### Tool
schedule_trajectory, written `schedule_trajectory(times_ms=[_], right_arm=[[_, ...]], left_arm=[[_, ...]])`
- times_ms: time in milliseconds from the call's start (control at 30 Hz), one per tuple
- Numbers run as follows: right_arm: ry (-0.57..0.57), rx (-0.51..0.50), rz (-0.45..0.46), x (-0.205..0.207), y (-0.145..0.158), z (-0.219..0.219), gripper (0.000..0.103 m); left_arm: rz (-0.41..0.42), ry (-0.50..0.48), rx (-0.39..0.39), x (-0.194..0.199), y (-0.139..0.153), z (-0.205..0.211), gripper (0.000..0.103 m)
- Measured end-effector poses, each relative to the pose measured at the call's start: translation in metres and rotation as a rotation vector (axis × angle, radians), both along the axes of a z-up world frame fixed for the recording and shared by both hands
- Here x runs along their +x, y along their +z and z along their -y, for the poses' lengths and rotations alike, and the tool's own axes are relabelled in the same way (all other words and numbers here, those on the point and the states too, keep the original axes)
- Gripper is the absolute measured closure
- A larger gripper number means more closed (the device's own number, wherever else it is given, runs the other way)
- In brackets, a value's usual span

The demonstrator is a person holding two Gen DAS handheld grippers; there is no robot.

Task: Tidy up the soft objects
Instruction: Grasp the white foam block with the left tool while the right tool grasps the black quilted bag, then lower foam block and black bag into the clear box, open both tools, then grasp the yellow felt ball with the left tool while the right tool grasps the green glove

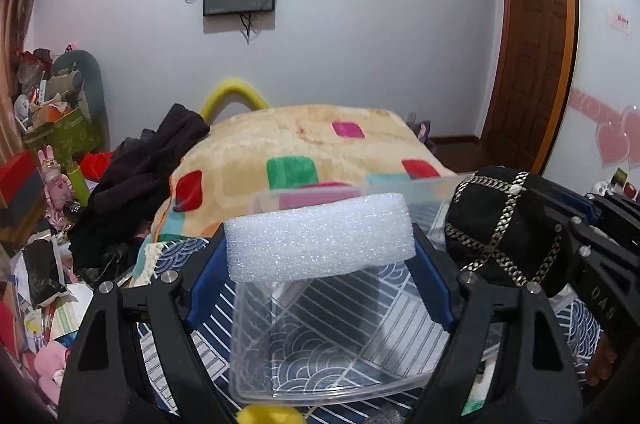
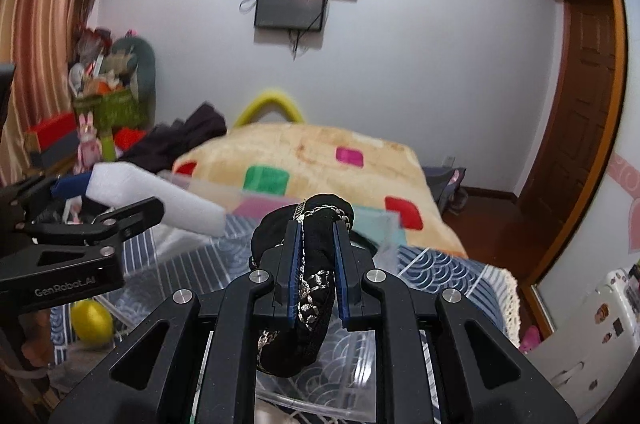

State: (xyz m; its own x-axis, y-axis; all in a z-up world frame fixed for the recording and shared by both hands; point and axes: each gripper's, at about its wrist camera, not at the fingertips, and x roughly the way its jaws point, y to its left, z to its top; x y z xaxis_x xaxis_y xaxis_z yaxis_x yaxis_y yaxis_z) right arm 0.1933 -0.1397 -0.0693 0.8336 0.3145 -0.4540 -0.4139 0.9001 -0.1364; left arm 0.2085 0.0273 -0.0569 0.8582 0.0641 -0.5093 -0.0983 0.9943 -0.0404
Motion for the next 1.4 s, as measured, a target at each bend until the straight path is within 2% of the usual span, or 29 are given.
schedule_trajectory(times_ms=[267, 333, 467, 500, 533, 600, 1033, 1200, 1400], right_arm=[[0.012, -0.048, -0.095, 0.010, -0.010, 0.003, 0.088], [0.011, -0.050, -0.103, 0.008, -0.009, 0.005, 0.087], [0.015, -0.036, -0.108, 0.009, -0.003, 0.012, 0.084], [0.018, -0.024, -0.110, 0.007, 0.000, 0.015, 0.079], [0.018, -0.015, -0.109, 0.007, 0.001, 0.016, 0.072], [0.015, 0.000, -0.087, 0.001, 0.006, 0.018, 0.064], [0.034, 0.087, 0.046, -0.040, 0.044, 0.027, 0.033], [0.042, 0.114, 0.069, -0.057, 0.046, 0.031, 0.029], [0.047, 0.104, 0.048, -0.069, 0.027, 0.025, 0.028]], left_arm=[[-0.079, -0.054, -0.032, 0.008, -0.017, 0.003, 0.020], [-0.098, -0.065, -0.048, 0.008, -0.019, 0.002, 0.017], [-0.113, -0.079, -0.067, 0.004, -0.018, 0.001, 0.012], [-0.112, -0.081, -0.065, 0.001, -0.016, 0.001, 0.012], [-0.109, -0.082, -0.064, -0.001, -0.014, 0.000, 0.012], [-0.098, -0.090, -0.066, -0.007, -0.009, 0.000, 0.012], [0.039, -0.115, 0.005, -0.068, 0.033, 0.009, 0.002], [0.081, -0.115, 0.028, -0.094, 0.038, 0.006, 0.001], [0.070, -0.100, 0.015, -0.111, 0.019, -0.004, 0.001]])
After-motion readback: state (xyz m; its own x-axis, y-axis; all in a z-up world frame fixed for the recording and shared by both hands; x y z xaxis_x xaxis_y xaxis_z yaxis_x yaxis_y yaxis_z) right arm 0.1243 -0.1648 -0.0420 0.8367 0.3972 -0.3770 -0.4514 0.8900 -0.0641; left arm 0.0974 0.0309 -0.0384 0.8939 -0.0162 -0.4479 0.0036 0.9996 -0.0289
